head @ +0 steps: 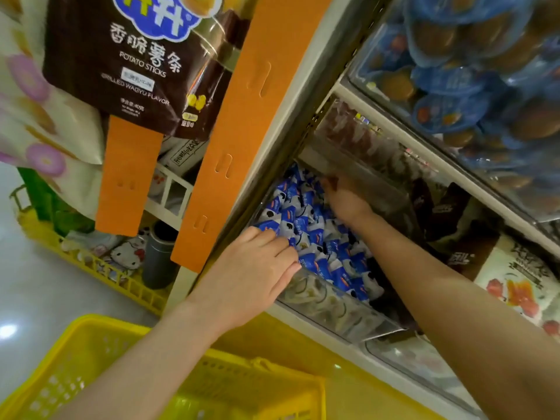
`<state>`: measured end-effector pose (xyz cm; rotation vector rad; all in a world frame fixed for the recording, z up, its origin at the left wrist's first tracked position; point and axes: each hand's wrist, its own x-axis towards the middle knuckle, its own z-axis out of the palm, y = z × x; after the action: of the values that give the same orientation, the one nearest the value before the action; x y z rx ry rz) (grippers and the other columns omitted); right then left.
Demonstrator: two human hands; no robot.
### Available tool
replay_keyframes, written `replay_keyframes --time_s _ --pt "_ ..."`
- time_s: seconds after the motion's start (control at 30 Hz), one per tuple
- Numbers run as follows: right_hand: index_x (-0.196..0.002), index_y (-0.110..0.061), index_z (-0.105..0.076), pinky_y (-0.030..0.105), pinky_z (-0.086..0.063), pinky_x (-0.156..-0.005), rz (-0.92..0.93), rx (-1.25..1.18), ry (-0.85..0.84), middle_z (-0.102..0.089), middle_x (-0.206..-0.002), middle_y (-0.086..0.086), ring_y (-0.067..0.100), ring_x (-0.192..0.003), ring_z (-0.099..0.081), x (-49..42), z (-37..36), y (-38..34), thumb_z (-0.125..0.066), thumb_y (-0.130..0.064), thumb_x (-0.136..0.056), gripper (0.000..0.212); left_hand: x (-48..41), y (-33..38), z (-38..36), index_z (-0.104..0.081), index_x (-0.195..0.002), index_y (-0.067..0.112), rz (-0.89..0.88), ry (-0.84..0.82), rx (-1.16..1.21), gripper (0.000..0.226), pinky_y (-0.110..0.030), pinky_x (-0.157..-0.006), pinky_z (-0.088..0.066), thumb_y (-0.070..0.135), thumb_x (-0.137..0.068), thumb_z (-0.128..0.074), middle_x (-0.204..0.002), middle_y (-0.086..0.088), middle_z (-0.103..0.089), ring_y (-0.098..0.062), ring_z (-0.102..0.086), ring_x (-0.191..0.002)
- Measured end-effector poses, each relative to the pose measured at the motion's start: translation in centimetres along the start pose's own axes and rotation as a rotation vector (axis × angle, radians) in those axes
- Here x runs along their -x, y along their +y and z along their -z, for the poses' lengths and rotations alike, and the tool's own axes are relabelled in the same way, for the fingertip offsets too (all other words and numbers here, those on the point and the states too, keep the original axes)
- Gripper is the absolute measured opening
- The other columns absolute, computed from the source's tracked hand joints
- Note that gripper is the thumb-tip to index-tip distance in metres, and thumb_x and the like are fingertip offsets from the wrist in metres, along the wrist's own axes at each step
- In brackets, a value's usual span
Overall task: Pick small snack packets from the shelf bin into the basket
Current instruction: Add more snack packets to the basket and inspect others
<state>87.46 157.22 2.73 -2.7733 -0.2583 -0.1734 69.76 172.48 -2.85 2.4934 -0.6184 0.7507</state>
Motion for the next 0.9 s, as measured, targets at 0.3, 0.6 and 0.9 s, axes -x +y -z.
replay_keyframes --time_s 0.3,0.6,0.9 --pt "-0.091 -0.007 -0.062 0.028 -0.039 -0.074 -0.196 -0.082 -0.049 -0.059 -0.095 0.014 0.028 -0.098 -0.059 -4.8 -3.8 -3.1 -0.047 -0.030 -0.096 0.028 0.0 0.2 0.3 -0.066 -0.092 0.021 0.029 -0.029 -0.023 0.037 -0.028 -0.077 -0.046 0.029 -0.095 -0.030 -0.083 0.007 -0.065 -0.011 -0.058 -0.078" --pt "-0.085 -0.016 -0.053 0.020 -0.036 -0.064 -0.091 -0.385 0.351 -0.054 -0.077 -0.005 0.012 -0.074 -0.052 -0.4 0.6 -3.0 -0.044 -0.027 -0.097 0.018 -0.1 1.0 1.0 -0.064 -0.099 0.024 0.108 -0.110 0.019 0.040 -0.030 -0.088 -0.043 0.031 -0.097 -0.024 -0.092 0.009 -0.064 -0.010 -0.056 -0.088" --pt "-0.075 -0.018 -0.056 0.018 -0.053 -0.056 0.036 -0.984 0.048 -0.063 -0.075 0.000 0.005 -0.063 -0.061 13.9 3.6 -2.1 -0.051 -0.014 -0.094 0.020 2.0 4.9 2.7 -0.042 -0.116 0.028 0.693 0.166 0.654 0.025 -0.008 -0.077 -0.040 0.037 -0.093 -0.041 -0.105 0.020 -0.048 0.011 -0.049 -0.096"
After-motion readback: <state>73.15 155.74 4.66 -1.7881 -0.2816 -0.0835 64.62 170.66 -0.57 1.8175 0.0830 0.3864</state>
